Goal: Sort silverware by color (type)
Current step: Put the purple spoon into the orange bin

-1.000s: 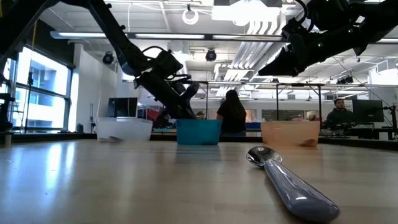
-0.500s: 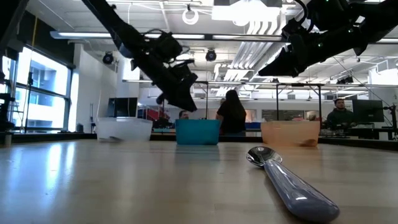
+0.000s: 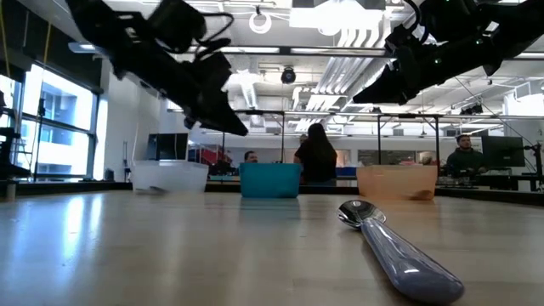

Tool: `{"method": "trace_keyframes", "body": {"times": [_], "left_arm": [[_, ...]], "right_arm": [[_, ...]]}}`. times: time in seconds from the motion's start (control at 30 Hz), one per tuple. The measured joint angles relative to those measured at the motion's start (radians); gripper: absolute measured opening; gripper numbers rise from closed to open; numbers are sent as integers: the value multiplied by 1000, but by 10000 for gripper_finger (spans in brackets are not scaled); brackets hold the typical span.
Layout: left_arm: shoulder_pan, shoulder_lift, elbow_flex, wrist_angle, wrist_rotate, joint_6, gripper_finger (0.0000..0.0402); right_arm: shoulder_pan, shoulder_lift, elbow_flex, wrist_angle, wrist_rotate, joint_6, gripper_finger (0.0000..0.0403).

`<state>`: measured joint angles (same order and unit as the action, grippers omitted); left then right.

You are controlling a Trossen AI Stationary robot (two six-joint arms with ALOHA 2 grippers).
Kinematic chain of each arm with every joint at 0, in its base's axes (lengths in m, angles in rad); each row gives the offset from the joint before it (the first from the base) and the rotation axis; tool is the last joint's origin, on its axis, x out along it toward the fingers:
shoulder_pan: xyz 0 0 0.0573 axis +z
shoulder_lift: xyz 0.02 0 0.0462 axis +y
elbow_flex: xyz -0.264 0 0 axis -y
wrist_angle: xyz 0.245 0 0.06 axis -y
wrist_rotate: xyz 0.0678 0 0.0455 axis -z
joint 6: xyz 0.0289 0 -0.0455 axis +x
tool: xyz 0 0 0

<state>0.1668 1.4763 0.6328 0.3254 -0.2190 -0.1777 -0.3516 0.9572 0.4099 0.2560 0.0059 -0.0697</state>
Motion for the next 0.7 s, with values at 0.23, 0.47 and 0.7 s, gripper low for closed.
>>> {"method": "trace_keyframes", "body": {"times": [0.23, 0.47, 0.7], "left_arm": [[-122, -39, -168, 233, -103, -21, 3], [-151, -27, -342, 587, -108, -3, 3], [-124, -26, -409, 615, -112, -3, 3]], "right_arm": [[123, 5, 66, -38, 61, -17, 0], [310, 114, 182, -181, 106, 18, 0], [480, 340, 367, -434, 77, 116, 35]]}}
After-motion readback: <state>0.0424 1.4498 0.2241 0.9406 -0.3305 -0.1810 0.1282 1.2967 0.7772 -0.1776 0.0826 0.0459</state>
